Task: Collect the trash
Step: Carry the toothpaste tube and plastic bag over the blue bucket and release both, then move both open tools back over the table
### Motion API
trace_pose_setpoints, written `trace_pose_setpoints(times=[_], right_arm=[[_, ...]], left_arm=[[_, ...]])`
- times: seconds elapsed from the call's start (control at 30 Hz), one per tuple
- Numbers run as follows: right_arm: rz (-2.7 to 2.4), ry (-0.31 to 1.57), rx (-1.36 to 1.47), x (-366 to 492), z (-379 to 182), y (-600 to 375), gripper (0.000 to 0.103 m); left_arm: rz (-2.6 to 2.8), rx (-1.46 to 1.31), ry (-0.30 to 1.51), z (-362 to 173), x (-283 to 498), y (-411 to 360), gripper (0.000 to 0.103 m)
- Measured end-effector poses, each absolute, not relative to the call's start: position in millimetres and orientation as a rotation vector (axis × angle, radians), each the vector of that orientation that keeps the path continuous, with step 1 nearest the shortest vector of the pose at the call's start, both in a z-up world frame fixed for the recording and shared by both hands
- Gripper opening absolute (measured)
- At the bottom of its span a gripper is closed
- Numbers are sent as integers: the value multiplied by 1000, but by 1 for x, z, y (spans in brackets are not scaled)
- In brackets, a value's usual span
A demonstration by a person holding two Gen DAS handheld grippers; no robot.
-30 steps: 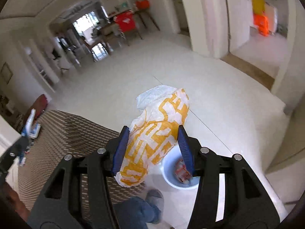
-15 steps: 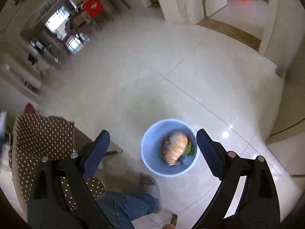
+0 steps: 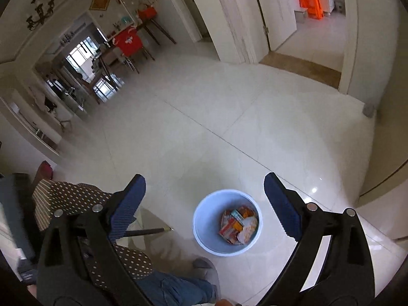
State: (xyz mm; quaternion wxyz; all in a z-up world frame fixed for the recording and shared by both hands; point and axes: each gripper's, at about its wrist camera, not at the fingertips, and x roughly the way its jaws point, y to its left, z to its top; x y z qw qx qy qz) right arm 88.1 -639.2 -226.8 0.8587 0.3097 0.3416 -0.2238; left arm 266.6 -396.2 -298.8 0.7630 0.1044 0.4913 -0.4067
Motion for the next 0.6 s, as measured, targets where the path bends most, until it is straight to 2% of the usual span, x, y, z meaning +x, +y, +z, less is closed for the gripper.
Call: trace_pose_setpoints(times=[0.33, 0.6], right_arm=[[-440, 699, 610, 103, -209, -611, 96], [-426, 679, 563, 109, -183, -585, 97]], left_arm=[[-832, 176, 998, -265, 263, -357, 89], [-810, 137, 900, -214, 248, -320, 93]])
